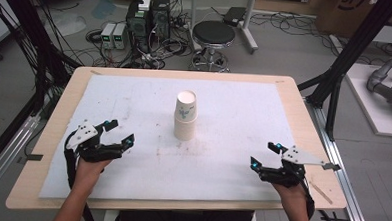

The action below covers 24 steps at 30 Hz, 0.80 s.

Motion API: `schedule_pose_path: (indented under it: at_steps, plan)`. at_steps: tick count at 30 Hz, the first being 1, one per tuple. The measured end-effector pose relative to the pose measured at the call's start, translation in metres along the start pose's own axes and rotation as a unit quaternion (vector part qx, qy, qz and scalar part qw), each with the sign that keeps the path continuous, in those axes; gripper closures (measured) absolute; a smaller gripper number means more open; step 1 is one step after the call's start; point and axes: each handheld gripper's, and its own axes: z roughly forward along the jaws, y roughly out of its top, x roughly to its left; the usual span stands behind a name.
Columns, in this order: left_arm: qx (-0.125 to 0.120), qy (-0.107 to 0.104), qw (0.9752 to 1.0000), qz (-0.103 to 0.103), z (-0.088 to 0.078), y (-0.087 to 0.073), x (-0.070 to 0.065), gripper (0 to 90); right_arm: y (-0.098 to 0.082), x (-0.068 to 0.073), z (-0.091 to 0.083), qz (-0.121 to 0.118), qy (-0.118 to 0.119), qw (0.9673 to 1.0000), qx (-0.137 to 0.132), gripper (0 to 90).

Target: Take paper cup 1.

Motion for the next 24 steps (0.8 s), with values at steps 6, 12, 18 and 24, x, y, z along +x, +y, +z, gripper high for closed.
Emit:
schedule_pose_path:
  at_steps: [6, 12, 18, 24]
  plan:
    - [0.002, -0.007, 1.0, -0.005, 0.003, 0.006, -0.003, 15.7, 0.001, 0.001, 0.003, -0.005, 0.003, 1.0, 0.004, 16.3]
    - [0.002, -0.017, 0.9999, -0.002, 0.005, 0.016, -0.004, 15.7, 0.001, 0.002, 0.005, 0.002, 0.009, 0.9999, 0.007, 16.4]
    - [0.001, -0.034, 0.9994, 0.004, 0.011, 0.035, -0.007, 15.5, 0.002, 0.003, 0.005, 0.001, 0.01, 0.9999, 0.005, 16.3]
    - [0.008, -0.062, 0.998, 0.01, 0.027, 0.059, -0.013, 15.3, 0.002, 0.003, 0.004, 0.005, 0.013, 0.9999, 0.007, 16.4]
